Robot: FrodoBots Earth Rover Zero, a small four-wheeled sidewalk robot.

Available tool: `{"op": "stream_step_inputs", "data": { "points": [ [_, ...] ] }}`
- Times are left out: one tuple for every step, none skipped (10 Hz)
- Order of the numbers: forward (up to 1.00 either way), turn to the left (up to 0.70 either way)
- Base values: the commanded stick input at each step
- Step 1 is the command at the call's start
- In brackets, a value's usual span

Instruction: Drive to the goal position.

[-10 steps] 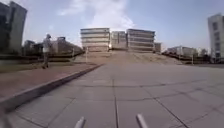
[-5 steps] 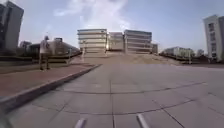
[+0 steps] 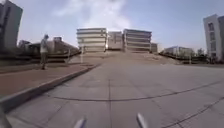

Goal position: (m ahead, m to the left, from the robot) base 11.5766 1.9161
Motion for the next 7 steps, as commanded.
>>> {"op": "stream_step_inputs", "data": {
  "points": [
    [0.7, 0.0],
    [0.7, 0.0],
    [0.7, 0.0],
    [0.7, 0.0],
    [0.7, 0.0],
    [0.7, 0.0],
    [0.7, 0.0]
  ]
}}
